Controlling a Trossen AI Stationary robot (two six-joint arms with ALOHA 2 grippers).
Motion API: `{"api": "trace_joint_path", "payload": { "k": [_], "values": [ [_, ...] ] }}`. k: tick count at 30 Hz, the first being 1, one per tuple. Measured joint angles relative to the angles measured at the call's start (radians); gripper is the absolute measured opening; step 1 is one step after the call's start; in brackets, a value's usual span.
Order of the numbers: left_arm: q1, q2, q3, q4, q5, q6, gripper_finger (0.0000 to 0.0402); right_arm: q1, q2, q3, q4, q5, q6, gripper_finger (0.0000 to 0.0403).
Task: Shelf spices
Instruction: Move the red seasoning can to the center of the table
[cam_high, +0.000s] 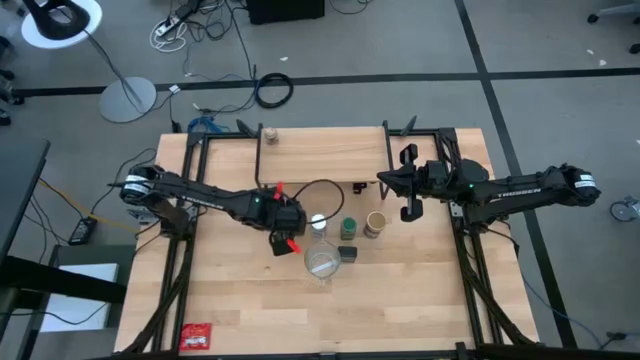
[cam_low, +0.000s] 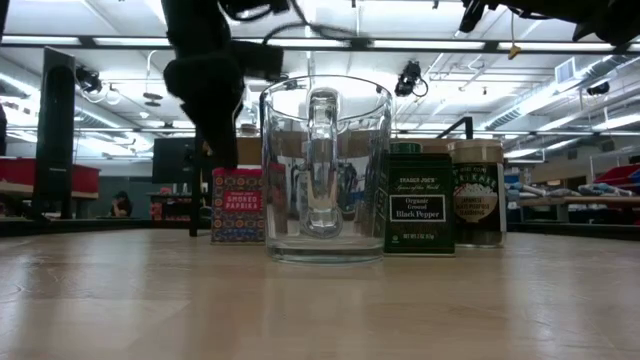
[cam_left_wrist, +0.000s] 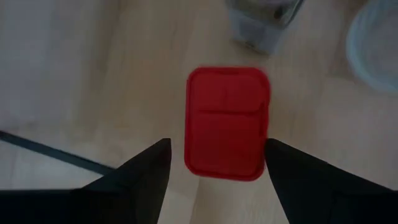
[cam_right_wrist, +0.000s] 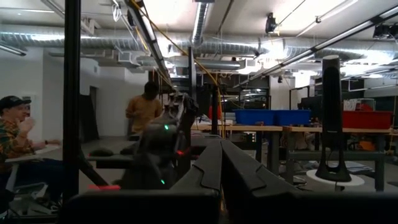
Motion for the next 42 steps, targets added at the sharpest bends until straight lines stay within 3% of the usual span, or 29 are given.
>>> {"api": "trace_joint_path", "payload": {
  "k": [17, 27, 32, 39, 42],
  "values": [
    [0.123, 0.001, -0.038, 0.136, 0.262, 0.131, 0.0263, 0.0, 0.0, 0.0, -0.004, 0.0, 0.0, 0.0003],
    [0.142, 0.032, -0.045, 0.185, 0.329, 0.159, 0.0263, 0.0, 0.0, 0.0, -0.01, 0.0, 0.0, 0.0003],
    [0.142, 0.062, -0.058, 0.207, 0.309, 0.158, 0.0261, -0.001, 0.0, 0.0, -0.012, 0.001, 0.0, 0.0003],
    [0.142, 0.064, -0.038, 0.18, 0.287, 0.151, 0.0206, -0.001, 0.0, 0.0, -0.013, 0.001, 0.0, 0.0003],
    [0.142, 0.064, -0.01, 0.158, 0.285, 0.136, 0.0206, -0.001, 0.0, 0.0, -0.011, 0.002, 0.0, 0.0003]
  ]
}}
